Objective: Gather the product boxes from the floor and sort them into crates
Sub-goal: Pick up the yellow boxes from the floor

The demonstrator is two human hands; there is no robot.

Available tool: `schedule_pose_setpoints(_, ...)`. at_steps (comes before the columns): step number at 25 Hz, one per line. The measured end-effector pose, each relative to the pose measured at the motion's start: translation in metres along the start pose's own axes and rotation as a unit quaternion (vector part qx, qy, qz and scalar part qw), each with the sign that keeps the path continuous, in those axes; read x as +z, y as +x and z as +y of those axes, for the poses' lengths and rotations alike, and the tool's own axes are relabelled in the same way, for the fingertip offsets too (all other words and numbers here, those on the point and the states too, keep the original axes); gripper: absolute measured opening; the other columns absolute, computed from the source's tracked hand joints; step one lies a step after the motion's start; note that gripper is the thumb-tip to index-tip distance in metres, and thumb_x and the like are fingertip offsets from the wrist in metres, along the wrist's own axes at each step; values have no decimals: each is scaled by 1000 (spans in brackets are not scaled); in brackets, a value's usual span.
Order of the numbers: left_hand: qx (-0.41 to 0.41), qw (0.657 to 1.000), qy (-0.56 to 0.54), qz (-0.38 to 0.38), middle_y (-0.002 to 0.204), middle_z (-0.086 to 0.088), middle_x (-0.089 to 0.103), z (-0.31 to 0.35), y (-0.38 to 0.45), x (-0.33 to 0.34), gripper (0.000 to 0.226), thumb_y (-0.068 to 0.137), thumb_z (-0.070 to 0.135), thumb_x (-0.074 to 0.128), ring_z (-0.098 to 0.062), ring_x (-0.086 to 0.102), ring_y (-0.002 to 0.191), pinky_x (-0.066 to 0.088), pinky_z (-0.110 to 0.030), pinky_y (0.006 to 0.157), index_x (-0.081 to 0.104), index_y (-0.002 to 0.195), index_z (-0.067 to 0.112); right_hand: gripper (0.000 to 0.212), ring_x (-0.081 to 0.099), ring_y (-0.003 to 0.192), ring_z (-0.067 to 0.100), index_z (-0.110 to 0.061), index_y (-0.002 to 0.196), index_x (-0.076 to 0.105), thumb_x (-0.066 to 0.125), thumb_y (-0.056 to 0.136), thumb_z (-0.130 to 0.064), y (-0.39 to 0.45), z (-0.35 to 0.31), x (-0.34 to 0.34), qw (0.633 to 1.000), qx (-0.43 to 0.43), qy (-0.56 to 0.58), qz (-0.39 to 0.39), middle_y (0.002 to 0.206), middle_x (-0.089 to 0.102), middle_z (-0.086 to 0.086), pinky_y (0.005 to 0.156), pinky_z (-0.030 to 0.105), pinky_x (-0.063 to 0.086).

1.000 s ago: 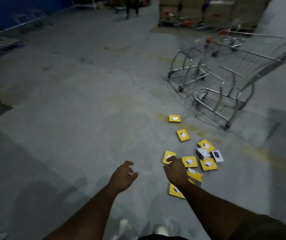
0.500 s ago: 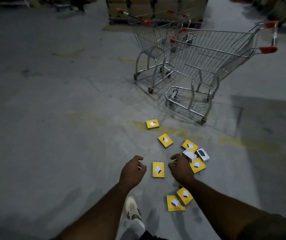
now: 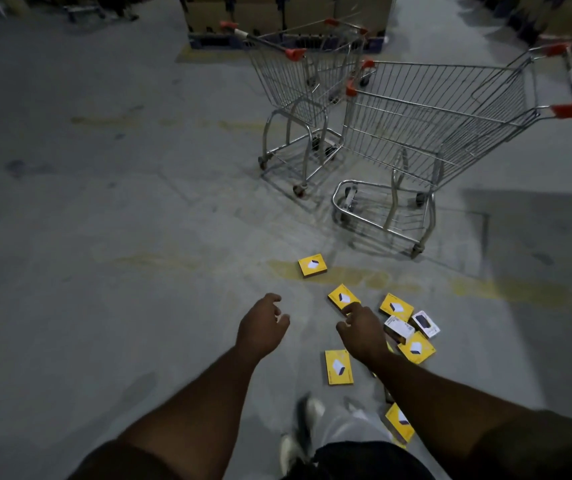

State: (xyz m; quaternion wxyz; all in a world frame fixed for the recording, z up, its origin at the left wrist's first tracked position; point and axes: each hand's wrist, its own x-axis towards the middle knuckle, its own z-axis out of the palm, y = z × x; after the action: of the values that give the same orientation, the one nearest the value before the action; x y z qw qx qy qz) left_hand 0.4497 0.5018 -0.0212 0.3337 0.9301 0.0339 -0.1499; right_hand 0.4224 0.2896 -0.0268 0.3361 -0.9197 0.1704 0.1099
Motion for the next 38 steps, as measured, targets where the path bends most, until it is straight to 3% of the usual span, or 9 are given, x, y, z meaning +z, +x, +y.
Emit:
schedule_pose_setpoints(4,20,999,20,-37,112,2,66,4,67,-12,42,89,35,64,-15,66,97,49,-27,86,54,128,23,38,58,109,32,-9,119,60,65,83,-22,59,-20,19,1000,21,1,-15,111,65,14,86,35,46)
schedule_pose_setpoints(13,32,985,116,-126,102,10,65,9,233,-26,41,88,39,62,-9,65,92,49,-25,84,55,126,25,38,50,121,26,-10,124,55,60,90,-28,200,-33,46,993,113,38,-24,122,59,9,97,28,35)
schedule_pose_setpoints(20,69,962,173,-198,109,8,70,62,350,-21,47,90,39,62,-11,65,102,46,-25,85,50,132,23,38,50,119,32,-10,123,56,59,88,-26,284,-38,28,977,189,98,18,118,59,14,91,32,39)
schedule_pose_setpoints(26,117,932,207,-275,107,3,72,93,455,32,43,89,36,64,-17,64,109,45,-28,84,54,127,17,37,55,109,36,-6,116,60,63,84,-25,347,-19,38,928,303,193,97,108,62,17,89,39,43)
schedule_pose_setpoints(32,177,886,249,-350,108,-3,70,42,565,126,59,85,33,72,-23,65,108,47,-30,88,49,133,11,38,59,100,38,-8,112,64,68,77,-21,430,21,105,848,434,220,209,98,64,19,88,41,46)
schedule_pose_setpoints(35,153,877,277,-362,126,-8,63,0,615,187,79,79,43,76,-25,60,120,48,-35,98,43,141,8,43,60,96,39,-5,110,63,71,73,-24,470,57,165,833,464,211,214,95,64,18,87,43,46)
schedule_pose_setpoints(38,157,862,328,-353,144,-10,49,-54,660,261,97,75,58,73,-24,46,136,40,-35,109,34,148,7,50,56,99,40,-1,110,61,74,67,-24,506,107,244,835,472,204,195,101,61,19,88,43,42)
